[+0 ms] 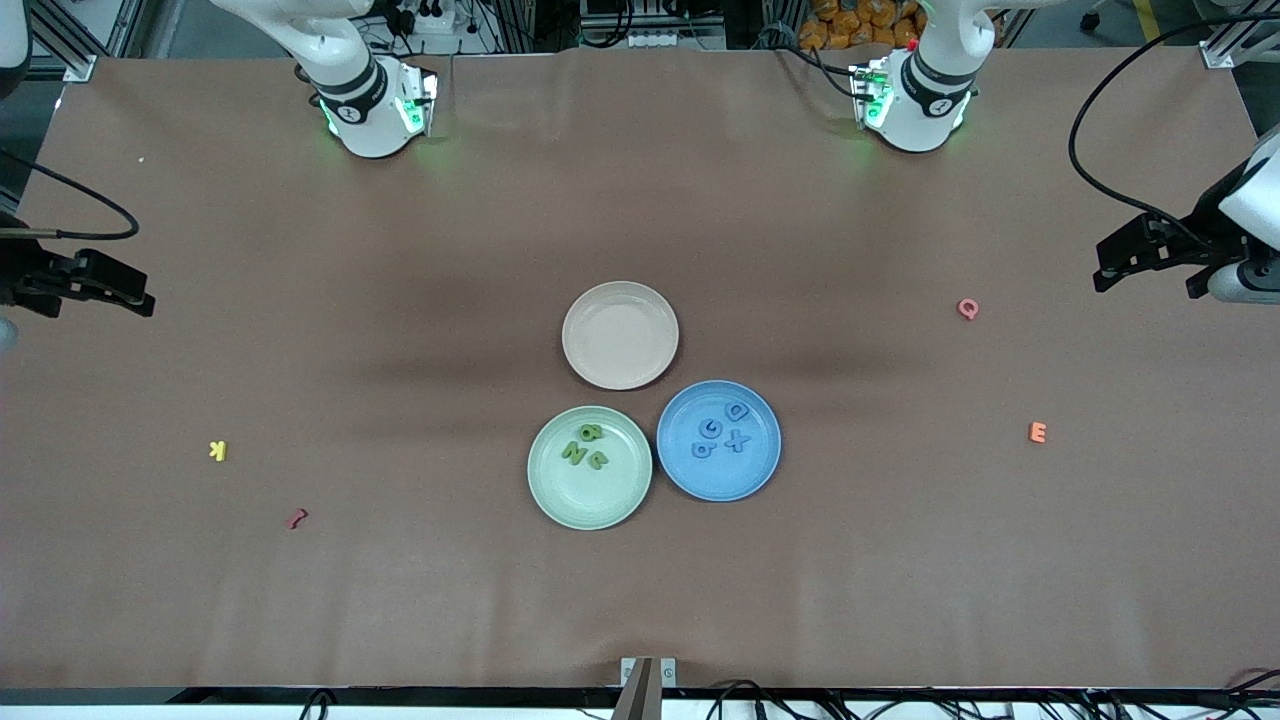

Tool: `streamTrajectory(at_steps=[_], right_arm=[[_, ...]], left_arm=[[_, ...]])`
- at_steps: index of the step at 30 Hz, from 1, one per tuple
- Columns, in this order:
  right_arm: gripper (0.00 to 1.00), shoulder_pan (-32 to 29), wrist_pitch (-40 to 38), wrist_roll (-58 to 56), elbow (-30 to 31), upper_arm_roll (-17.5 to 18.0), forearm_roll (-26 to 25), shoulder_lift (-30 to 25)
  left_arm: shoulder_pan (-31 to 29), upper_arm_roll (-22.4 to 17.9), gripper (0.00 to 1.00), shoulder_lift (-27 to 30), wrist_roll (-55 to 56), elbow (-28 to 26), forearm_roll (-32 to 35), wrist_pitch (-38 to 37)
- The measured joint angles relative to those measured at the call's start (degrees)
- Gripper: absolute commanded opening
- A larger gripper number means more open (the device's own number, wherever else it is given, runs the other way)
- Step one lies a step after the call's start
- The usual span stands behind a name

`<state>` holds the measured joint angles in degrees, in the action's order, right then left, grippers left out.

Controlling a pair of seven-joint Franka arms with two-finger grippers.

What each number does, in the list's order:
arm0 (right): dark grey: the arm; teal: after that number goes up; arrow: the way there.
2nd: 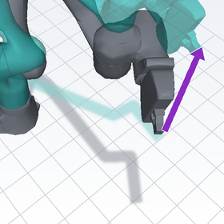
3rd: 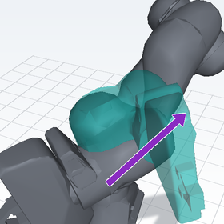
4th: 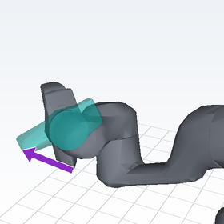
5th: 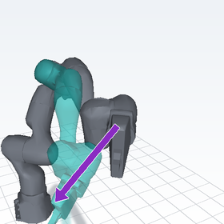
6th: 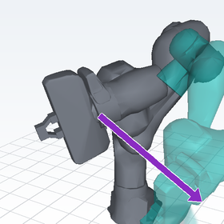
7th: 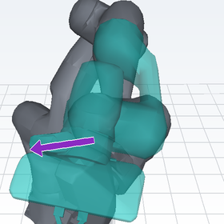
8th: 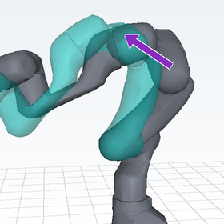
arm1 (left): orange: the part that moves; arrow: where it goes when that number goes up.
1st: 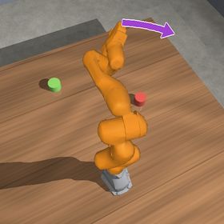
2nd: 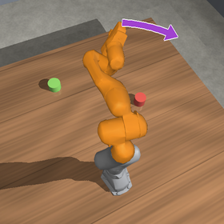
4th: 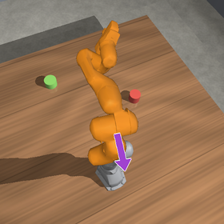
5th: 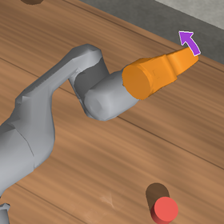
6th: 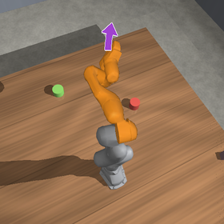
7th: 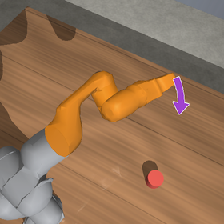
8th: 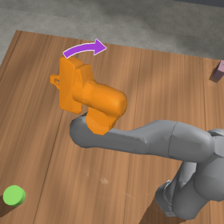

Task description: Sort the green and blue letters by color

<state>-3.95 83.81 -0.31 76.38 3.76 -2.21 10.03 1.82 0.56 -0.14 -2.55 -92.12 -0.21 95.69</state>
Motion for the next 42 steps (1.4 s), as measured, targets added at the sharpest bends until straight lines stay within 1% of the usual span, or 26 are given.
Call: streamTrajectory(at_steps=[12,20,42], right_arm=[[1.0,0.01,0.02,-0.13,4.26,-2.58,1.51,-3.78],[1.0,0.49,0.02,-0.14,4.8,-3.5,1.58,-4.05],[1.0,1.64,1.62,-0.38,5.69,-3.6,2.42,-4.05]], left_arm=[[0.0,-0.04,1.0,-0.02,0.0,0.0,0.0,0.0],[-0.1,-0.11,1.0,-0.04,0.0,0.0,0.0,0.0],[-0.19,-0.22,1.0,-0.05,0.0,0.0,0.0,0.0]])
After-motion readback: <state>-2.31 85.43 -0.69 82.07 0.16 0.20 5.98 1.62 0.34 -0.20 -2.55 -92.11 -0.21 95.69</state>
